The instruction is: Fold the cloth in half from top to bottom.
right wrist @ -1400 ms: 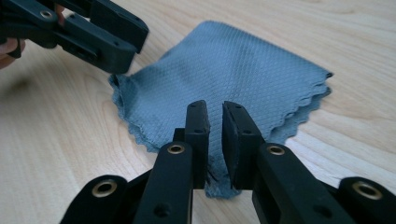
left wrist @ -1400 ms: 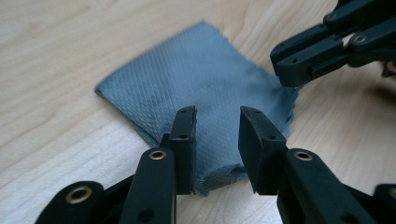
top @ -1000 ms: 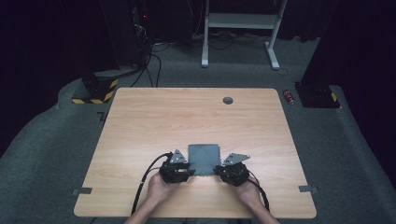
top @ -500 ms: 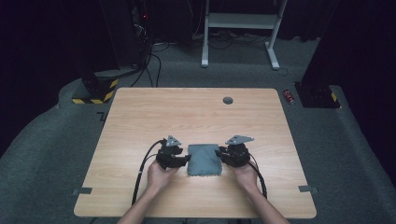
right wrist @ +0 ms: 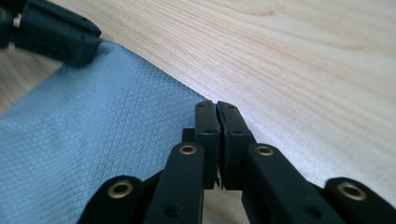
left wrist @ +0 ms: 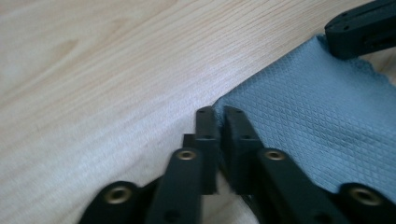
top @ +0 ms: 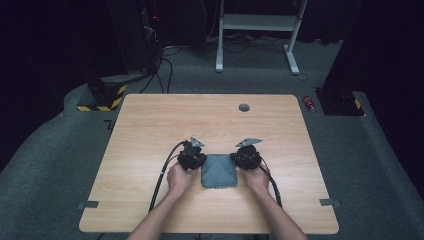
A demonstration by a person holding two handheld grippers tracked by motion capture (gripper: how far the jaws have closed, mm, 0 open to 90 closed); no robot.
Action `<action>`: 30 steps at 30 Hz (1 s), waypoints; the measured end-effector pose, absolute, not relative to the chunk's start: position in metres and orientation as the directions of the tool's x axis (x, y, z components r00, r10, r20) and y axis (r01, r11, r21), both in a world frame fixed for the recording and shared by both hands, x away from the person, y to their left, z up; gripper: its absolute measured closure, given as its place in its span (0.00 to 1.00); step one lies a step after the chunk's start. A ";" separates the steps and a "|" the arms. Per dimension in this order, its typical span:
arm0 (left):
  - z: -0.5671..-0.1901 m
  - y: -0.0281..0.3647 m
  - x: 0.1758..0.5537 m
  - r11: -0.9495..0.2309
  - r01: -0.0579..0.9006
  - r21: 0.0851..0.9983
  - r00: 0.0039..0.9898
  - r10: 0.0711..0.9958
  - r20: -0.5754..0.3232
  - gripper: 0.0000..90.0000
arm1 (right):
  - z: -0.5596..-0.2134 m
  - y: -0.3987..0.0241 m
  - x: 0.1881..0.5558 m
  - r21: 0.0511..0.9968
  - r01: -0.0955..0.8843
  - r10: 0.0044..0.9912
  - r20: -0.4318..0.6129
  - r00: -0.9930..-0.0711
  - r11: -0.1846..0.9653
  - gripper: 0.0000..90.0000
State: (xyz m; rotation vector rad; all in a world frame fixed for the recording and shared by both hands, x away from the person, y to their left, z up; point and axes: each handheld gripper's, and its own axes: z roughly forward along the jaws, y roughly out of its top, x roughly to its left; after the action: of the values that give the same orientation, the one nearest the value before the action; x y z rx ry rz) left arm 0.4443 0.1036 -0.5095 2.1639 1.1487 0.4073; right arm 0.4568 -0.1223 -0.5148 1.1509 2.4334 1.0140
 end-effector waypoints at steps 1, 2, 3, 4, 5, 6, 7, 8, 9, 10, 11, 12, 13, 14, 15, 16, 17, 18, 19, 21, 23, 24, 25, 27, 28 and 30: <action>-0.509 0.102 0.446 -0.416 0.615 0.670 0.571 0.821 -0.014 0.97 | -0.515 -0.122 0.457 0.692 0.564 0.756 0.040 -0.653 0.451 0.98; -0.509 0.102 0.447 -0.416 0.613 0.672 0.569 0.822 -0.011 0.97 | -0.514 -0.121 0.459 0.688 0.568 0.761 0.036 -0.648 0.451 0.98; -0.510 0.102 0.449 -0.411 0.615 0.673 0.567 0.824 -0.015 0.97 | -0.514 -0.122 0.461 0.688 0.566 0.762 0.030 -0.647 0.453 0.98; -0.510 0.103 0.449 -0.403 0.618 0.675 0.563 0.826 -0.022 0.97 | -0.513 -0.121 0.463 0.681 0.575 0.766 0.033 -0.642 0.453 0.98; -0.510 0.104 0.449 -0.402 0.618 0.676 0.559 0.829 -0.018 0.96 | -0.513 -0.120 0.463 0.682 0.576 0.770 0.031 -0.638 0.450 0.97; -0.510 0.104 0.449 -0.406 0.613 0.678 0.553 0.833 -0.001 0.91 | -0.512 -0.119 0.464 0.679 0.573 0.770 0.017 -0.638 0.459 0.93; -0.508 0.105 0.447 -0.403 0.610 0.682 0.550 0.835 0.002 0.82 | -0.511 -0.119 0.463 0.684 0.567 0.778 -0.001 -0.628 0.459 0.89; -0.506 0.106 0.445 -0.394 0.599 0.697 0.553 0.833 -0.004 0.75 | -0.510 -0.119 0.461 0.689 0.569 0.786 0.000 -0.619 0.448 0.87; -0.503 0.106 0.442 -0.388 0.582 0.715 0.563 0.827 -0.009 0.72 | -0.507 -0.120 0.460 0.700 0.563 0.786 0.005 -0.619 0.439 0.87; -0.501 0.104 0.439 -0.388 0.566 0.727 0.577 0.817 -0.013 0.70 | -0.505 -0.119 0.459 0.711 0.553 0.782 0.007 -0.623 0.434 0.88; -0.499 0.101 0.437 -0.391 0.555 0.734 0.593 0.805 -0.019 0.68 | -0.503 -0.118 0.457 0.723 0.538 0.773 0.007 -0.634 0.434 0.89; -0.498 0.098 0.435 -0.383 0.553 0.740 0.608 0.792 -0.044 0.67 | -0.502 -0.115 0.456 0.727 0.530 0.760 0.018 -0.650 0.436 0.90; -0.499 0.092 0.435 -0.381 0.554 0.741 0.630 0.773 -0.073 0.66 | -0.502 -0.111 0.455 0.730 0.527 0.744 0.036 -0.667 0.436 0.92; -0.501 0.089 0.435 -0.385 0.554 0.738 0.636 0.768 -0.077 0.65 | -0.504 -0.105 0.455 0.732 0.526 0.718 0.071 -0.692 0.433 0.93; -0.503 0.085 0.435 -0.406 0.553 0.728 0.647 0.759 -0.068 0.65 | -0.506 -0.102 0.455 0.730 0.533 0.711 0.091 -0.697 0.429 0.93; -0.507 0.081 0.435 -0.419 0.560 0.714 0.651 0.757 -0.067 0.64 | -0.508 -0.098 0.455 0.726 0.535 0.703 0.100 -0.704 0.432 0.93; -0.509 0.079 0.436 -0.442 0.560 0.701 0.654 0.755 -0.046 0.63 | -0.511 -0.096 0.456 0.719 0.533 0.699 0.092 -0.709 0.446 0.93; -0.513 0.079 0.436 -0.464 0.552 0.693 0.661 0.750 -0.025 0.62 | -0.513 -0.095 0.456 0.710 0.533 0.699 0.080 -0.711 0.460 0.92; -0.515 0.082 0.432 -0.471 0.531 0.705 0.665 0.747 -0.002 0.62 | -0.516 -0.095 0.457 0.698 0.539 0.703 0.071 -0.708 0.471 0.93; -0.515 0.088 0.427 -0.474 0.523 0.708 0.666 0.746 0.009 0.62 | -0.516 -0.101 0.459 0.702 0.544 0.720 0.064 -0.691 0.460 0.92; -0.515 0.100 0.420 -0.482 0.515 0.709 0.667 0.745 0.022 0.62 | -0.516 -0.108 0.460 0.699 0.536 0.730 0.029 -0.683 0.473 0.92; -0.514 0.103 0.418 -0.489 0.516 0.703 0.665 0.746 0.031 0.62 | -0.515 -0.112 0.461 0.695 0.547 0.742 0.028 -0.670 0.467 0.91; -0.514 0.106 0.414 -0.486 0.523 0.700 0.660 0.751 0.028 0.62 | -0.515 -0.115 0.461 0.696 0.542 0.743 0.019 -0.669 0.470 0.90; -0.510 0.110 0.404 -0.499 0.500 0.708 0.671 0.740 0.048 0.60 | -0.513 -0.117 0.459 0.695 0.547 0.751 0.016 -0.661 0.467 0.86; -0.509 0.110 0.400 -0.497 0.491 0.715 0.678 0.734 0.044 0.59 | -0.512 -0.118 0.455 0.706 0.535 0.741 0.022 -0.671 0.463 0.86; -0.508 0.106 0.396 -0.504 0.484 0.715 0.693 0.720 0.038 0.57 | -0.510 -0.115 0.444 0.724 0.518 0.720 0.043 -0.693 0.455 0.86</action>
State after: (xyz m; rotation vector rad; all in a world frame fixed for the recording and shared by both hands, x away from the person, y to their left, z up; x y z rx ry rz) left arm 0.3956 0.1061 -0.5081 2.2031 0.9160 0.4355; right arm 0.4442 -0.1147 -0.5099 1.0640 2.4379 1.0723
